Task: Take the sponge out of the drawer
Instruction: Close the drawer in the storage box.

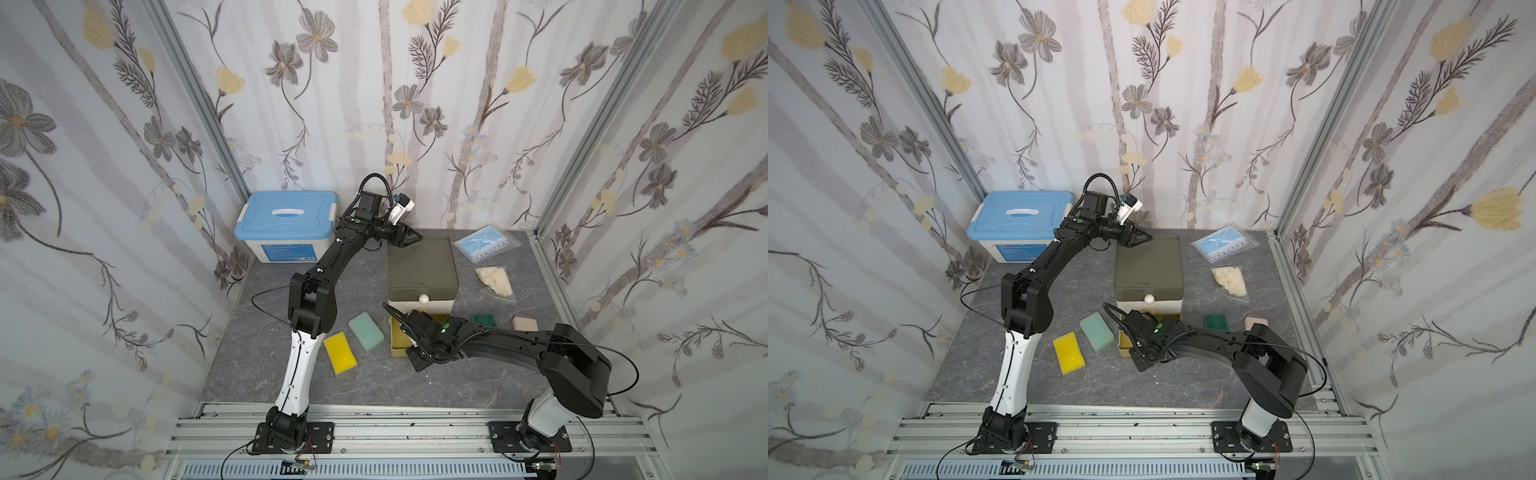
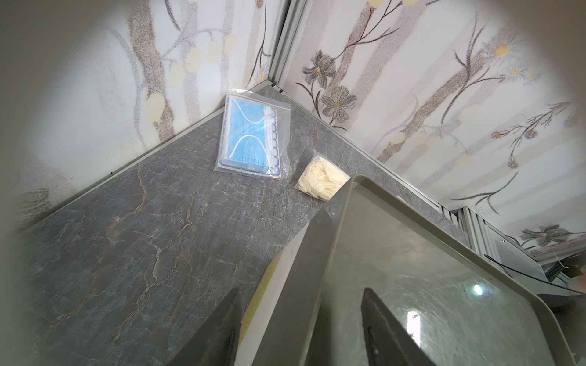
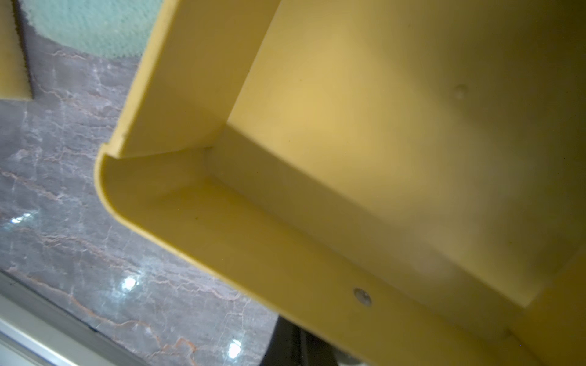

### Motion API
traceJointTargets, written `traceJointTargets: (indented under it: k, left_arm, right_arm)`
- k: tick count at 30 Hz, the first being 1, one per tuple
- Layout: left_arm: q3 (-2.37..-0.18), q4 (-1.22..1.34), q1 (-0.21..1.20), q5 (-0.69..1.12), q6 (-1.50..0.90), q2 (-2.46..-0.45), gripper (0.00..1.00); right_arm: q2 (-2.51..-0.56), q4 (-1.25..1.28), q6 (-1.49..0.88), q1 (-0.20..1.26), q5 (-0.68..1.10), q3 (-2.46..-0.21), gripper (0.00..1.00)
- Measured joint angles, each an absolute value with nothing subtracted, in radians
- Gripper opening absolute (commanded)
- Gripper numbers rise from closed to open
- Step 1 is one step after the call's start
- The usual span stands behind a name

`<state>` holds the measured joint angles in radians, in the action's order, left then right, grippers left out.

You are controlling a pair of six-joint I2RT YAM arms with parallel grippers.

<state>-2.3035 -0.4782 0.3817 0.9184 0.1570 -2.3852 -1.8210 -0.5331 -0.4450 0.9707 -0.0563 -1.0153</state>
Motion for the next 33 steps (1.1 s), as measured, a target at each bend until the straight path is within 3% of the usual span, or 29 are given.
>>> traceJointTargets:
  k: [15,33]
  left_arm:
    - [-2.299,-0.478,0.382,0.918,0.171,-2.383,0.61]
    - [-2.27,-0.448,0.382,0.936,0.18,-2.377,0.61]
  right_arm:
    - [-1.866,-0.481,-0.369,0.931,-0.18,-1.083,0.0]
    - [-1.905,-0.251,-0.184,0.961,-0.391,-0.971,0.0]
